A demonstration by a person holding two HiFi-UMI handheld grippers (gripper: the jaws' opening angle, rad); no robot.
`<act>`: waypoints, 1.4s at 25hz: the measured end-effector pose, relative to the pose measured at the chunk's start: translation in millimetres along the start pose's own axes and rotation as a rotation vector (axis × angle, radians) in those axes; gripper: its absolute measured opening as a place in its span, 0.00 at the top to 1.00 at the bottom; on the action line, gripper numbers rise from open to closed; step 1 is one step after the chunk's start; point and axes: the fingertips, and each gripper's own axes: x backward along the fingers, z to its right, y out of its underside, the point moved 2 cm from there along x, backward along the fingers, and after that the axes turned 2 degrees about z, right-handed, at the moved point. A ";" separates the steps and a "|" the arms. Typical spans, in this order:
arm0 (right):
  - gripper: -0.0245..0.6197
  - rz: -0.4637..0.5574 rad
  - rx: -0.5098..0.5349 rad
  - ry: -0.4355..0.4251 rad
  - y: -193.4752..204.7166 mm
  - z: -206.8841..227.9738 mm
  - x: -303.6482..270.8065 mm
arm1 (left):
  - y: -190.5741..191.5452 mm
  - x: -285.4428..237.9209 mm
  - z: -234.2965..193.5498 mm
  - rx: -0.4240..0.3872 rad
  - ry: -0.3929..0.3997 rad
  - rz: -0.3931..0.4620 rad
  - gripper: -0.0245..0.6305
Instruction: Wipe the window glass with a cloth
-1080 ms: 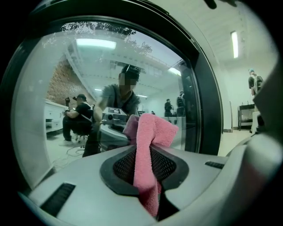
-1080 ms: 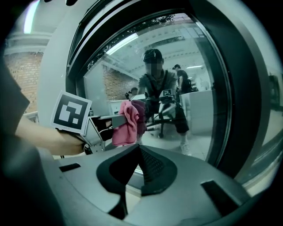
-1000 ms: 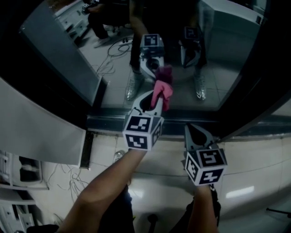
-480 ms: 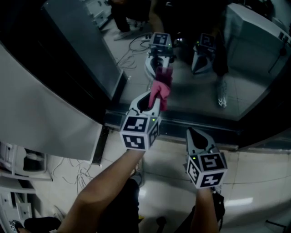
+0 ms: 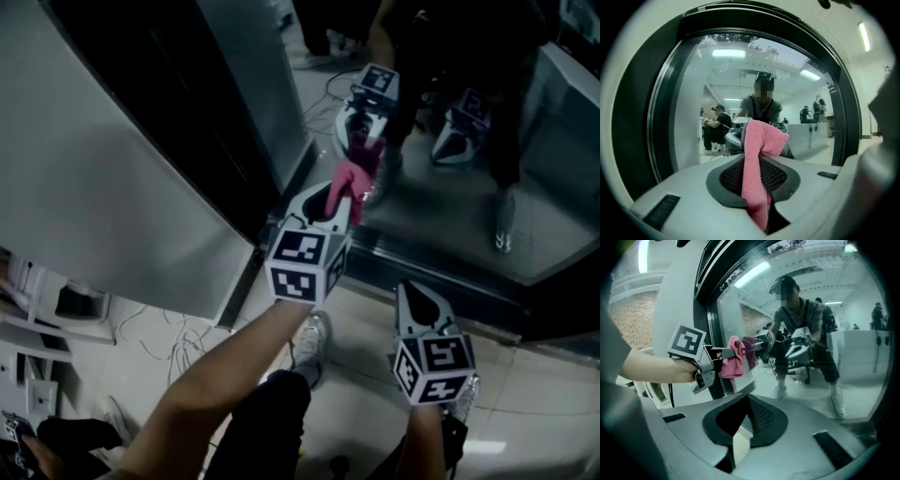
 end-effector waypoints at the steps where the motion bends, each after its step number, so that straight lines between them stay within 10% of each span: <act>1: 0.95 -0.006 0.003 -0.005 1.3 -4.1 -3.8 | -0.4 2.0 -8.7 0.008 -0.011 0.004 0.87; 17: 0.95 -0.042 -0.009 -0.070 6.0 -62.7 -51.7 | 9.5 27.6 -150.4 0.072 -0.241 0.005 0.87; 35: 0.95 -0.045 0.091 -0.166 3.5 -106.6 -67.7 | 31.9 55.0 -191.4 0.069 -0.342 -0.058 0.87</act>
